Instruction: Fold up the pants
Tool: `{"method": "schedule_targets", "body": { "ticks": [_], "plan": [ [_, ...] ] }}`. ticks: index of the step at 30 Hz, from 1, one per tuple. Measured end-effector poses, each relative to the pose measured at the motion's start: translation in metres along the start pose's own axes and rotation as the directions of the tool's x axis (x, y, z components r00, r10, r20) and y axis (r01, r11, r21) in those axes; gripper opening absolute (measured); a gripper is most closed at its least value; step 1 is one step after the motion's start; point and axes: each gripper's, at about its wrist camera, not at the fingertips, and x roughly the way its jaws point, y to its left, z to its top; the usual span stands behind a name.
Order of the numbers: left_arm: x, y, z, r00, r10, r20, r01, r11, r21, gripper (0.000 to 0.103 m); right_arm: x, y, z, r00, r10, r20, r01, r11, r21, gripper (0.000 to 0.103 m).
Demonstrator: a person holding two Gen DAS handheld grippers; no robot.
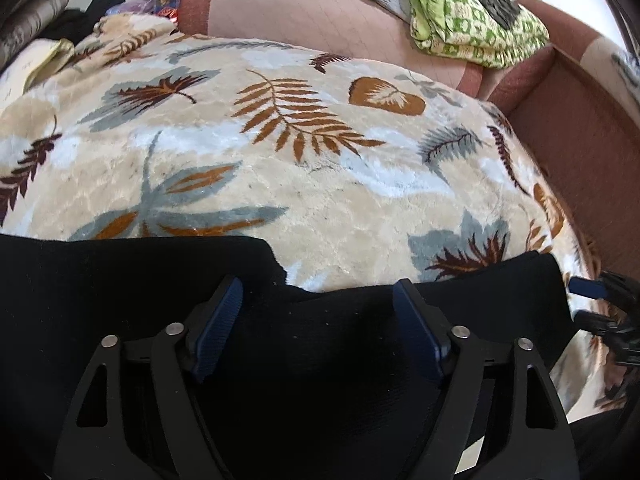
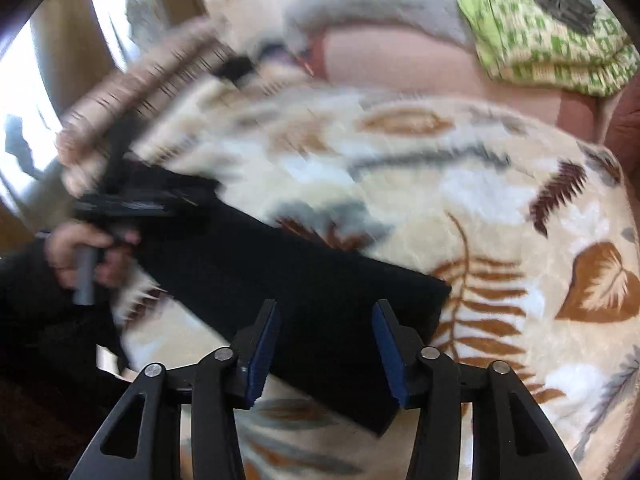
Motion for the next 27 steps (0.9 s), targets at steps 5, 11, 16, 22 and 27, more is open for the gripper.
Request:
{"method": "schedule_targets", "body": {
  "ticks": [5, 11, 16, 22, 27],
  "plan": [
    [0.004, -0.012, -0.004, 0.997, 0.074, 0.007, -0.074, 0.996, 0.057, 0.082, 0.028, 0.009, 0.001, 0.991, -0.019, -0.135, 0.016, 1.000, -0.022, 0.075],
    [0.004, -0.010, -0.004, 0.998, 0.059, 0.007, -0.059, 0.997, 0.044, 0.084, 0.036, 0.017, 0.001, 0.987, -0.056, -0.149, 0.054, 0.998, -0.017, 0.083],
    [0.004, -0.010, -0.004, 0.999, 0.045, 0.003, -0.045, 0.998, 0.043, 0.084, 0.036, 0.016, -0.003, 0.987, -0.055, -0.151, 0.049, 0.998, -0.037, 0.085],
    [0.005, -0.017, -0.007, 0.997, 0.082, -0.005, -0.081, 0.993, 0.085, 0.084, 0.034, 0.017, -0.007, 0.988, -0.052, -0.142, 0.045, 0.998, -0.050, 0.088],
    [0.004, -0.015, -0.009, 0.997, 0.081, 0.010, -0.082, 0.994, 0.075, 0.084, 0.032, 0.018, -0.009, 0.989, -0.060, -0.133, 0.052, 0.997, -0.061, 0.088]
  ]
}}
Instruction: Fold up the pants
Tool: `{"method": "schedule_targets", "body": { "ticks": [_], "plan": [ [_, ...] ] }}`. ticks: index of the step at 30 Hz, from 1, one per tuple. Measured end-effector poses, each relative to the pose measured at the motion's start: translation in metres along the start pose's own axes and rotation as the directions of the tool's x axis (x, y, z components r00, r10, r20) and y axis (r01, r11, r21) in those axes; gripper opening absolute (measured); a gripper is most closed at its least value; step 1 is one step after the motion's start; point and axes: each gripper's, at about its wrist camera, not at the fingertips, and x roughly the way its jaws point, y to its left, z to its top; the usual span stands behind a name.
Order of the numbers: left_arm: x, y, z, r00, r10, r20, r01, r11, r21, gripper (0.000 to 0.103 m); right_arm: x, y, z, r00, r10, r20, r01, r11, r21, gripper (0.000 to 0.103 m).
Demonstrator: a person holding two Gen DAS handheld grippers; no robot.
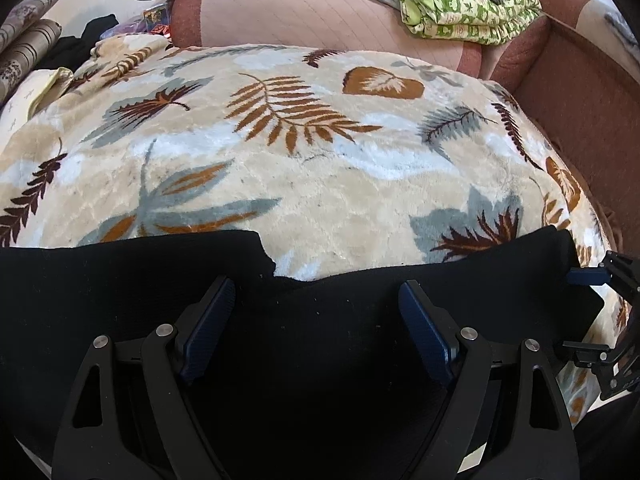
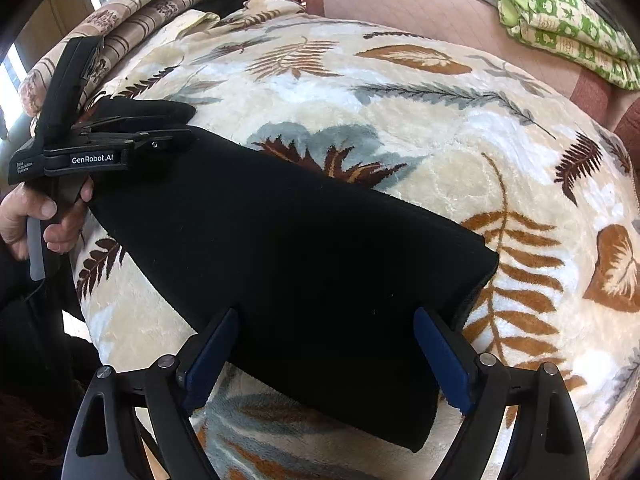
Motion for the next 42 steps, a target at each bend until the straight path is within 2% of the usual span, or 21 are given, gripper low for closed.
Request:
{"method": "schedule_targets", "body": {
  "ticks": [8, 12, 13, 15, 17, 19, 21, 22, 23, 26, 28, 29, 30, 31, 32, 34, 36, 37, 38, 40, 42],
  "plan": [
    [-0.001, -0.002, -0.003, 1.000, 0.002, 0.023, -0.003, 1.000, 0.020, 0.084, -0.001, 0.000, -0.004, 1.000, 0.000, 0.013, 0.000, 1.000, -0.019, 0.089],
    [-0.003, 0.002, -0.002, 1.000, -0.020, 0.017, 0.020, 1.000, 0.002, 0.084, -0.003, 0.000, -0.003, 1.000, 0.012, 0.003, -0.012, 1.000, -0.023, 0.088],
    [-0.004, 0.004, -0.001, 0.999, -0.033, 0.016, 0.033, 0.999, -0.011, 0.084, -0.005, -0.002, -0.002, 1.000, 0.022, 0.007, -0.022, 1.000, -0.013, 0.085],
    [-0.008, 0.008, 0.001, 0.998, -0.061, 0.017, 0.062, 0.997, -0.041, 0.084, -0.019, -0.009, -0.001, 0.997, 0.047, 0.060, -0.049, 0.998, 0.029, 0.076],
    [-0.018, 0.016, 0.003, 0.994, -0.101, 0.038, 0.105, 0.990, -0.096, 0.084, -0.037, -0.014, 0.000, 0.988, 0.067, 0.137, -0.075, 0.996, 0.051, 0.075],
    [-0.029, 0.021, 0.004, 0.988, -0.144, 0.059, 0.151, 0.980, -0.131, 0.084, -0.060, -0.019, -0.005, 0.963, 0.128, 0.235, -0.147, 0.987, 0.065, 0.076],
    [-0.039, 0.023, 0.004, 0.977, -0.195, 0.079, 0.205, 0.969, -0.138, 0.084, -0.064, -0.020, -0.014, 0.942, 0.234, 0.241, -0.253, 0.966, 0.049, 0.076],
    [-0.045, 0.022, 0.004, 0.970, -0.225, 0.089, 0.235, 0.963, -0.135, 0.084, -0.062, -0.018, -0.018, 0.941, 0.260, 0.218, -0.274, 0.961, 0.037, 0.076],
    [-0.047, 0.020, 0.004, 0.967, -0.237, 0.092, 0.247, 0.960, -0.129, 0.084, -0.056, -0.015, -0.023, 0.950, 0.258, 0.178, -0.267, 0.963, 0.027, 0.076],
    [-0.040, 0.010, 0.003, 0.966, -0.252, 0.056, 0.256, 0.962, -0.095, 0.084, -0.025, -0.021, -0.032, 0.990, 0.139, 0.012, -0.140, 0.989, 0.056, 0.074],
    [-0.031, 0.006, 0.003, 0.966, -0.258, 0.019, 0.259, 0.961, -0.101, 0.084, -0.036, -0.025, -0.031, 0.987, 0.149, 0.067, -0.153, 0.986, 0.059, 0.068],
    [-0.030, 0.005, 0.003, 0.968, -0.252, 0.016, 0.253, 0.962, -0.100, 0.084, -0.048, -0.029, -0.028, 0.981, 0.149, 0.127, -0.159, 0.984, 0.075, 0.068],
    [-0.030, 0.004, 0.003, 0.968, -0.249, 0.020, 0.249, 0.964, -0.096, 0.084, -0.066, -0.034, -0.025, 0.968, 0.130, 0.216, -0.154, 0.983, 0.097, 0.068],
    [-0.030, 0.004, 0.003, 0.968, -0.250, 0.024, 0.251, 0.963, -0.095, 0.084, -0.075, -0.036, -0.025, 0.958, 0.109, 0.265, -0.143, 0.984, 0.111, 0.068],
    [-0.030, 0.005, 0.004, 0.967, -0.254, 0.026, 0.255, 0.962, -0.100, 0.084, -0.089, -0.043, -0.025, 0.941, 0.053, 0.335, -0.110, 0.982, 0.152, 0.068],
    [-0.029, 0.007, 0.005, 0.967, -0.252, 0.028, 0.254, 0.961, -0.112, 0.084, -0.103, -0.059, -0.027, 0.920, -0.055, 0.388, -0.052, 0.964, 0.261, 0.068],
    [-0.029, 0.010, 0.005, 0.968, -0.251, 0.030, 0.253, 0.960, -0.122, 0.084, -0.120, -0.068, -0.036, 0.889, -0.222, 0.400, 0.051, 0.918, 0.394, 0.068],
    [-0.030, 0.011, 0.004, 0.968, -0.250, 0.030, 0.251, 0.960, -0.124, 0.084, -0.128, -0.066, -0.041, 0.868, -0.297, 0.397, 0.109, 0.895, 0.432, 0.068],
    [-0.031, 0.013, 0.004, 0.969, -0.247, 0.031, 0.249, 0.960, -0.127, 0.084, -0.137, -0.062, -0.048, 0.836, -0.364, 0.410, 0.147, 0.869, 0.472, 0.068],
    [-0.035, 0.017, 0.003, 0.970, -0.239, 0.035, 0.241, 0.960, -0.140, 0.084, -0.149, -0.059, -0.053, 0.809, -0.434, 0.397, 0.176, 0.822, 0.541, 0.068],
    [-0.038, 0.023, 0.003, 0.971, -0.234, 0.044, 0.238, 0.958, -0.160, 0.084, -0.160, -0.054, -0.054, 0.788, -0.495, 0.365, 0.186, 0.758, 0.626, 0.068]
  ]
}}
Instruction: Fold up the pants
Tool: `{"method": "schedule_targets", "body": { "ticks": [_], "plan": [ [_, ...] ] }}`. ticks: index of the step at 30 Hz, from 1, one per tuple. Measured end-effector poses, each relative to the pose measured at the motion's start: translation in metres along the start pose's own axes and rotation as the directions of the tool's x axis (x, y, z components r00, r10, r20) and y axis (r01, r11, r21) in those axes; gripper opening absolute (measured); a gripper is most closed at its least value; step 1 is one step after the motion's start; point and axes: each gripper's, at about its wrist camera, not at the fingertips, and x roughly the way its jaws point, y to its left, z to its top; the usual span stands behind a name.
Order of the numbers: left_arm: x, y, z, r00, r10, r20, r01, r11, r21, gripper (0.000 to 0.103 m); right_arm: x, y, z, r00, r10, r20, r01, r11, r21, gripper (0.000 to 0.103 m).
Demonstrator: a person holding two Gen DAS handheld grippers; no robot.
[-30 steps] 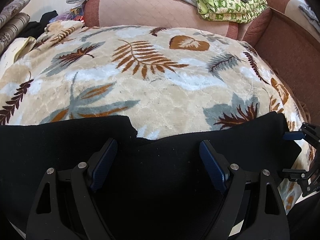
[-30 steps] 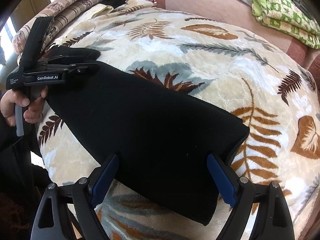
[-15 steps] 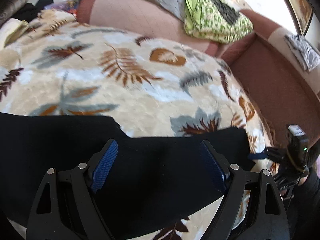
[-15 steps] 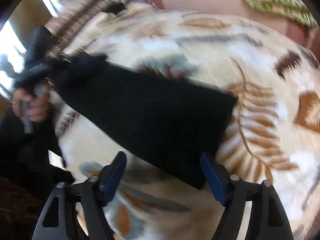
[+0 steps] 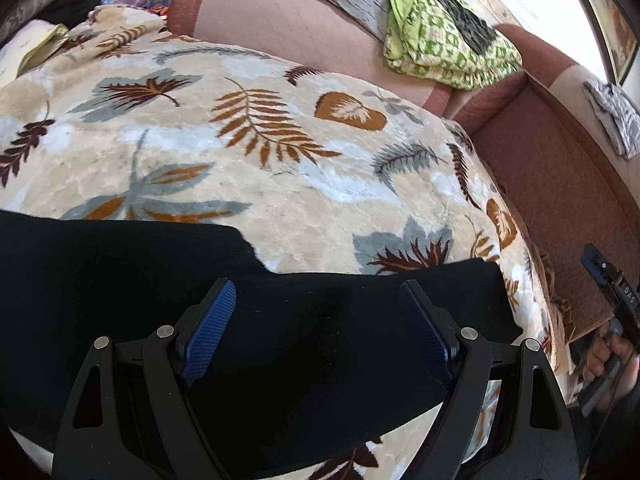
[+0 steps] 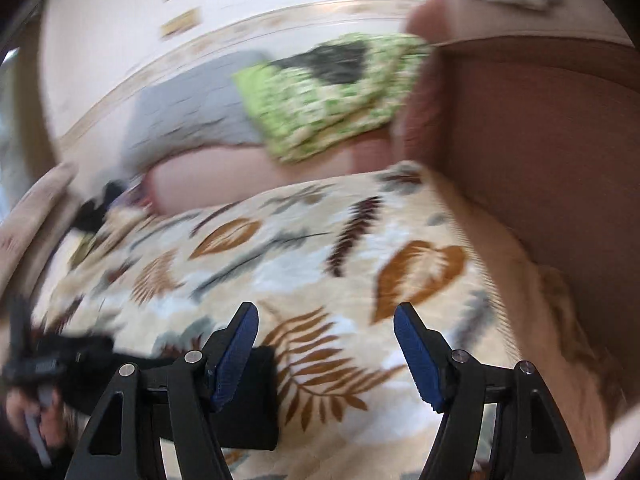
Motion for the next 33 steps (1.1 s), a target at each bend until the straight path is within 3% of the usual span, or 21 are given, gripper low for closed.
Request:
{"method": "schedule_targets", "body": {
  "ticks": [3, 6, 8, 11, 17, 22, 26, 29, 31, 33],
  "plan": [
    [-0.005, 0.009, 0.000, 1.000, 0.023, 0.011, -0.023, 0.999, -0.029, 0.084, -0.010, -0.013, 0.006, 0.995, 0.096, -0.021, -0.089, 0.971, 0.220, 0.069],
    [-0.010, 0.018, -0.001, 1.000, 0.027, 0.012, -0.026, 0.998, -0.065, 0.084, -0.017, -0.017, 0.008, 0.983, 0.180, -0.036, -0.159, 0.933, 0.322, 0.069],
    [-0.016, 0.022, 0.000, 0.999, 0.031, 0.027, -0.029, 0.997, -0.075, 0.084, -0.020, -0.016, 0.009, 0.970, 0.235, -0.054, -0.203, 0.917, 0.345, 0.069],
    [-0.023, 0.030, -0.001, 0.998, 0.041, 0.037, -0.037, 0.994, -0.106, 0.084, -0.024, -0.014, 0.002, 0.965, 0.255, -0.056, -0.219, 0.909, 0.354, 0.069],
    [-0.031, 0.036, -0.002, 0.999, 0.016, 0.035, -0.011, 0.990, -0.139, 0.084, 0.013, 0.000, -0.051, 0.923, 0.326, -0.203, -0.257, 0.917, 0.304, 0.069],
    [-0.041, 0.038, -0.002, 0.999, 0.024, 0.041, -0.017, 0.987, -0.161, 0.084, 0.034, -0.010, -0.096, 0.897, 0.408, -0.171, -0.314, 0.859, 0.404, 0.069],
    [-0.040, 0.041, -0.006, 0.999, 0.042, 0.014, -0.039, 0.982, -0.184, 0.084, 0.053, -0.019, -0.119, 0.865, 0.479, -0.147, -0.346, 0.783, 0.516, 0.069],
    [-0.043, 0.040, -0.007, 0.994, 0.110, 0.013, -0.106, 0.981, -0.160, 0.084, 0.061, -0.012, -0.118, 0.860, 0.482, -0.170, -0.336, 0.784, 0.522, 0.074],
    [-0.048, 0.039, -0.009, 0.994, 0.103, 0.034, -0.096, 0.981, -0.167, 0.084, 0.070, -0.009, -0.112, 0.852, 0.478, -0.214, -0.310, 0.790, 0.529, 0.074],
    [-0.049, 0.037, -0.010, 0.991, 0.124, 0.045, -0.115, 0.981, -0.154, 0.084, 0.081, -0.009, -0.106, 0.834, 0.500, -0.234, -0.301, 0.767, 0.567, 0.076]
  ]
}}
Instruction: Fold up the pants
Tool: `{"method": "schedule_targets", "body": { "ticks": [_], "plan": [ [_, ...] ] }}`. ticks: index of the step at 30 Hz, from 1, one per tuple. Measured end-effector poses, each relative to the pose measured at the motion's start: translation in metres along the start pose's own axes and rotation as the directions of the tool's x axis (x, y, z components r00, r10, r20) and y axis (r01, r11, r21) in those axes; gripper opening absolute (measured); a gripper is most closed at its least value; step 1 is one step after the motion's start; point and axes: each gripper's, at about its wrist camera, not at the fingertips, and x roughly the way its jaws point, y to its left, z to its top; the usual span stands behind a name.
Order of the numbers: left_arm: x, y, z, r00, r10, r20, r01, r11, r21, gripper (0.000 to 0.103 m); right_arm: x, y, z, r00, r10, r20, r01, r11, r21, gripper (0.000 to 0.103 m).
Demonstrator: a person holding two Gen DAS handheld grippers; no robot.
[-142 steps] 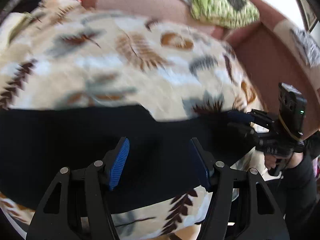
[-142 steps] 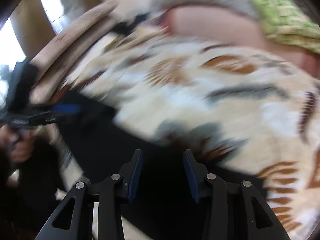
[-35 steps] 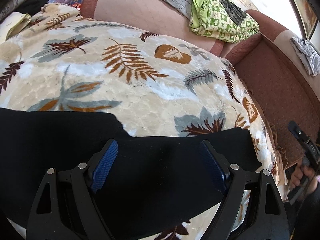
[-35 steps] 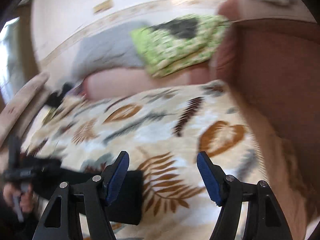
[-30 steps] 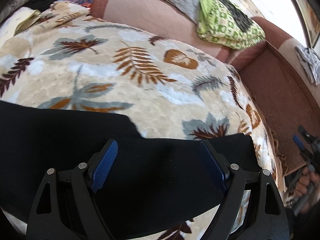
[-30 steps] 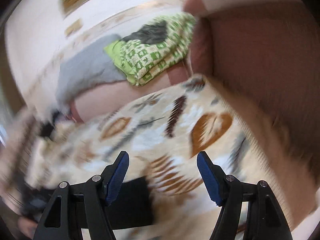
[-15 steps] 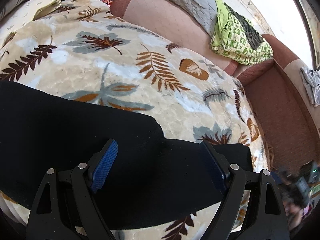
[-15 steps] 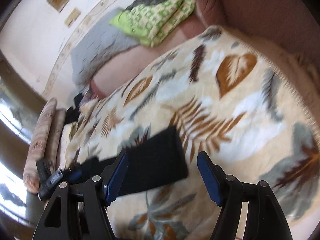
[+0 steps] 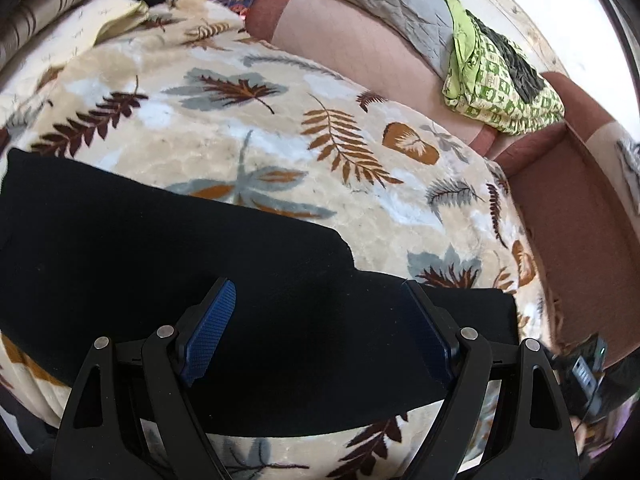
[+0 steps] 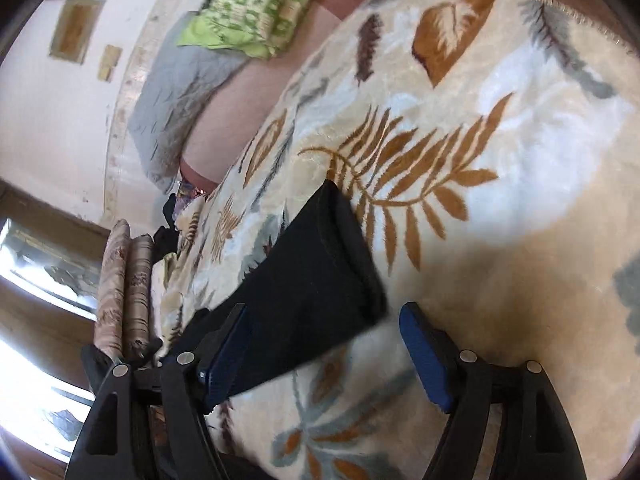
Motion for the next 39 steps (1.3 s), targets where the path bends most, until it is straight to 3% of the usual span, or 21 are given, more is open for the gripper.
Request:
{"method": "schedule_targets", "body": {
  "ticks": [5, 11, 15, 18, 21, 24, 26, 28, 31, 39],
  "plan": [
    [0.006, 0.000, -0.002, 1.000, 0.012, -0.018, -0.012, 1.000, -0.014, 0.084, 0.009, -0.002, 0.006, 0.990, 0.124, -0.063, -0.122, 0.992, 0.037, 0.078],
    [0.013, -0.006, -0.004, 0.999, 0.007, -0.044, -0.006, 1.000, 0.012, 0.084, 0.004, -0.010, -0.002, 0.982, 0.182, -0.042, -0.179, 0.982, 0.061, 0.076],
    [0.018, -0.006, -0.008, 0.998, 0.006, -0.064, -0.004, 1.000, 0.022, 0.084, 0.008, -0.009, 0.002, 0.983, 0.173, -0.061, -0.167, 0.982, 0.086, 0.075],
    [0.018, -0.004, -0.008, 0.998, 0.005, -0.065, -0.004, 1.000, 0.015, 0.084, 0.008, -0.016, 0.005, 0.981, 0.195, 0.000, -0.194, 0.971, 0.141, 0.075],
    [0.018, -0.002, -0.008, 0.998, 0.002, -0.069, -0.001, 1.000, 0.014, 0.084, 0.009, -0.009, 0.002, 0.985, 0.174, -0.006, -0.173, 0.981, 0.090, 0.074],
    [0.018, -0.001, -0.008, 0.997, -0.002, -0.071, 0.003, 1.000, 0.011, 0.084, 0.010, -0.005, -0.002, 0.991, 0.134, -0.004, -0.134, 0.990, 0.035, 0.067],
    [0.017, -0.002, -0.008, 0.998, -0.006, -0.070, 0.007, 1.000, 0.013, 0.084, 0.008, -0.008, -0.004, 0.994, 0.108, 0.011, -0.108, 0.994, 0.032, 0.055],
    [0.017, -0.006, -0.010, 0.998, 0.007, -0.069, -0.005, 0.999, 0.035, 0.084, 0.007, -0.015, -0.005, 0.996, 0.083, 0.022, -0.084, 0.996, 0.032, 0.032],
    [0.022, -0.010, -0.014, 0.996, 0.040, -0.081, -0.035, 0.997, 0.069, 0.084, 0.006, -0.033, -0.006, 0.995, 0.094, 0.023, -0.096, 0.994, 0.059, 0.008],
    [0.031, -0.013, -0.022, 0.990, 0.107, -0.091, -0.096, 0.988, 0.118, 0.084, 0.005, -0.037, -0.004, 0.995, 0.102, 0.006, -0.102, 0.993, 0.060, 0.008]
  ]
}}
